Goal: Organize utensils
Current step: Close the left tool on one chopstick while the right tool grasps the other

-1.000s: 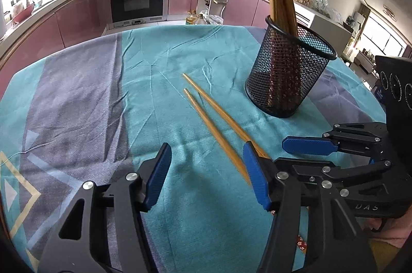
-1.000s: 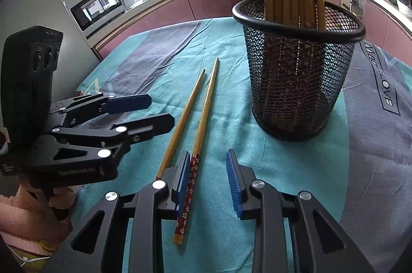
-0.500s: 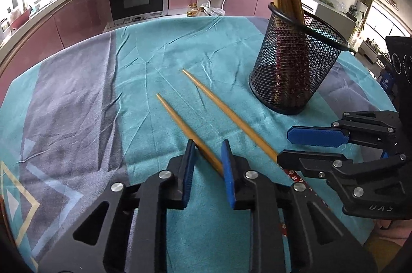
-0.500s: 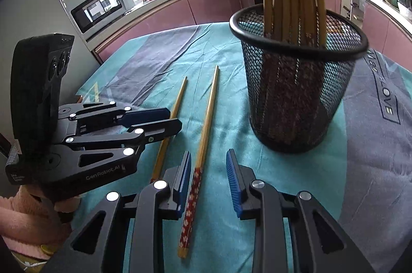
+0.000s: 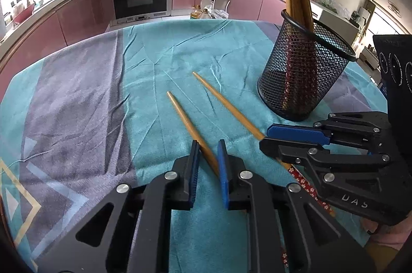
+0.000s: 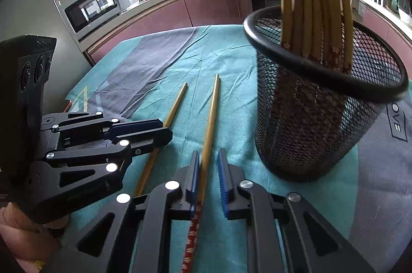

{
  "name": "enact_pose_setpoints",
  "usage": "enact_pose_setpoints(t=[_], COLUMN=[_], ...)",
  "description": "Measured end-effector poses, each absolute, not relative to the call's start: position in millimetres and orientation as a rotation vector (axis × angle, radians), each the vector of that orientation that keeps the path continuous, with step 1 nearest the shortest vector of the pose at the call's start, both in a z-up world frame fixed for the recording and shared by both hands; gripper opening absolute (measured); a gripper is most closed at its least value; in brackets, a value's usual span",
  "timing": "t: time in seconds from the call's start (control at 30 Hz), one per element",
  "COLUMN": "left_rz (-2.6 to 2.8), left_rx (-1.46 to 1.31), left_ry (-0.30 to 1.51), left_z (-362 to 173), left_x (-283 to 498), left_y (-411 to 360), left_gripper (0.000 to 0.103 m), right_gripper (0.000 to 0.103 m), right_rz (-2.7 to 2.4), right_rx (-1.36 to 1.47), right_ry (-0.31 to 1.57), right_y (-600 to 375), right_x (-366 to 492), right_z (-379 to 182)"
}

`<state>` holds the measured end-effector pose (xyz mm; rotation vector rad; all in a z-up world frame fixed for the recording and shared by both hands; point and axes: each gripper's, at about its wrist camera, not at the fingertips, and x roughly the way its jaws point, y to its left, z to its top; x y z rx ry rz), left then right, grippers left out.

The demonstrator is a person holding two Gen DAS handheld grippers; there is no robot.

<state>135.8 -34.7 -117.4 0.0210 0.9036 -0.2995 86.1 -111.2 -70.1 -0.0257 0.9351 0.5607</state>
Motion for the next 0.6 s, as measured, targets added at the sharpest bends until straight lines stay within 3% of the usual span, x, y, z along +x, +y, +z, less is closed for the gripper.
enact_pose_setpoints(t=[0.37, 0.6], left_rz=[-0.289, -0.283], left_rx=[0.021, 0.028], left_ry=[0.914, 0.916], left_z=[-118, -119], left_x=[129, 134], left_y=[-34, -35], left_gripper=[0.020, 0.020], right_gripper=[0.008, 0.023], right_rz=[0.564, 0.539], right_rx=[-0.017, -0.087], right_ry=[0.947, 0.924], right_y=[-122, -106], right_x=[74, 80], right_z=[-65, -68])
